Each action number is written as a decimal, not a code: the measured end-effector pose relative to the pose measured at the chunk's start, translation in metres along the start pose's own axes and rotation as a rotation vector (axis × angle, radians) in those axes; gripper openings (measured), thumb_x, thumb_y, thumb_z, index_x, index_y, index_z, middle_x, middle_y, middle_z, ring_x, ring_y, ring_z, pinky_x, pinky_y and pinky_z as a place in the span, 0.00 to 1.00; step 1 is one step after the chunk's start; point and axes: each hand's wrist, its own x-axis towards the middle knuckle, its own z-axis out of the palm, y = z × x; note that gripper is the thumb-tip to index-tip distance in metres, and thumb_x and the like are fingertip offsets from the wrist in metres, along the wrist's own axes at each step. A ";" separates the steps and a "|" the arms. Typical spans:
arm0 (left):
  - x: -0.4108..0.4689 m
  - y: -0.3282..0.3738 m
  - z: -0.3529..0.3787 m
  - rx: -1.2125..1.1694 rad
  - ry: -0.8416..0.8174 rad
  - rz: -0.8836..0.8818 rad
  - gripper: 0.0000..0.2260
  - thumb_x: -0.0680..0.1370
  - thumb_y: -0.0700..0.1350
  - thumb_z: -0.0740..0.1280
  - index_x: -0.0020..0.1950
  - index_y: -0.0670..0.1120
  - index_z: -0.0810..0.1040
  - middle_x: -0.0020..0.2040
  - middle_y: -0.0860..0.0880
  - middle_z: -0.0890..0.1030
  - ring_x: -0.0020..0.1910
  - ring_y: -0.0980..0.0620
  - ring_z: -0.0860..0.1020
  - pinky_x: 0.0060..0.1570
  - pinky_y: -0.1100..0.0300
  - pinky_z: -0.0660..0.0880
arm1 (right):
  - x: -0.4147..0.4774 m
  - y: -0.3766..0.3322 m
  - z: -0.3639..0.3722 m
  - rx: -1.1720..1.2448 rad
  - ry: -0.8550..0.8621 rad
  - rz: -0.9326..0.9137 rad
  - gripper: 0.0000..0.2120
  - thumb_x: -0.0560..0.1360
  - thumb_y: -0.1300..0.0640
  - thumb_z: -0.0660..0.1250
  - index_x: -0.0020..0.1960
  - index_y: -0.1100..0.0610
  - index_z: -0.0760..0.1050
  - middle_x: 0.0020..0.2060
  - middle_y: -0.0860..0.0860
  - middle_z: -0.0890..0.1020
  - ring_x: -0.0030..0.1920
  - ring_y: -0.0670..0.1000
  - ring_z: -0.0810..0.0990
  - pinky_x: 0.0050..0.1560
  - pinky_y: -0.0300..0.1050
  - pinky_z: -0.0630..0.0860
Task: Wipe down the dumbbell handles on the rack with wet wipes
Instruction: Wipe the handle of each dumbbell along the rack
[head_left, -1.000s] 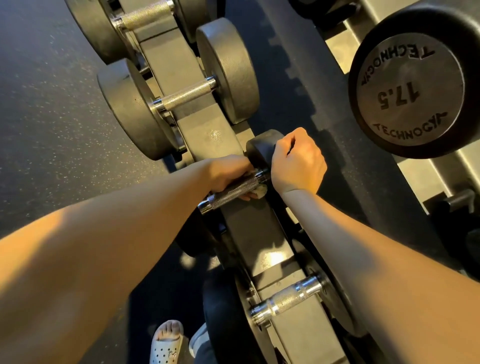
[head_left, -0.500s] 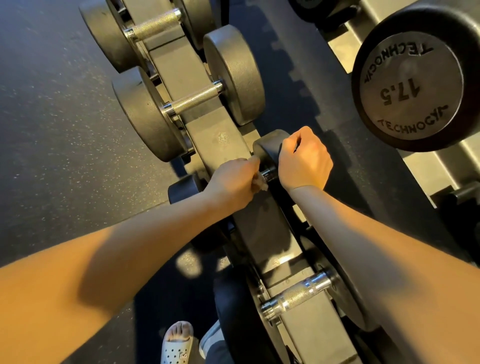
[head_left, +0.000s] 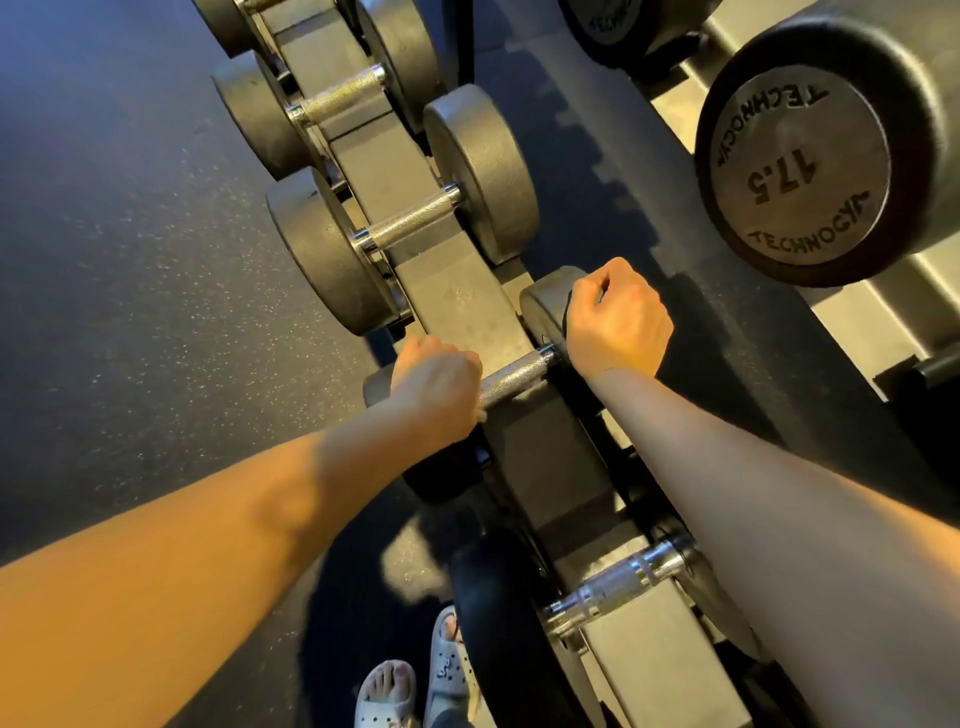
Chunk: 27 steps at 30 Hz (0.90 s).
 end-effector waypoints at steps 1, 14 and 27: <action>-0.002 0.001 -0.004 0.020 -0.020 -0.003 0.07 0.80 0.50 0.69 0.54 0.48 0.78 0.45 0.49 0.75 0.47 0.49 0.72 0.55 0.52 0.68 | -0.001 -0.003 -0.003 -0.005 -0.012 0.000 0.08 0.82 0.51 0.59 0.45 0.51 0.69 0.37 0.46 0.75 0.34 0.46 0.73 0.40 0.43 0.73; -0.058 -0.074 -0.068 -1.121 0.255 -0.273 0.11 0.76 0.40 0.76 0.52 0.37 0.78 0.41 0.41 0.81 0.39 0.49 0.81 0.43 0.52 0.79 | -0.040 -0.066 -0.042 0.594 -0.377 0.082 0.11 0.81 0.57 0.64 0.63 0.53 0.75 0.56 0.50 0.77 0.55 0.50 0.79 0.56 0.47 0.78; -0.017 -0.168 -0.081 -0.779 0.001 0.112 0.07 0.74 0.51 0.75 0.46 0.51 0.79 0.40 0.53 0.81 0.40 0.52 0.80 0.40 0.59 0.78 | -0.049 -0.147 0.028 1.061 -0.880 0.592 0.10 0.80 0.53 0.70 0.53 0.60 0.84 0.38 0.51 0.85 0.37 0.48 0.83 0.34 0.40 0.78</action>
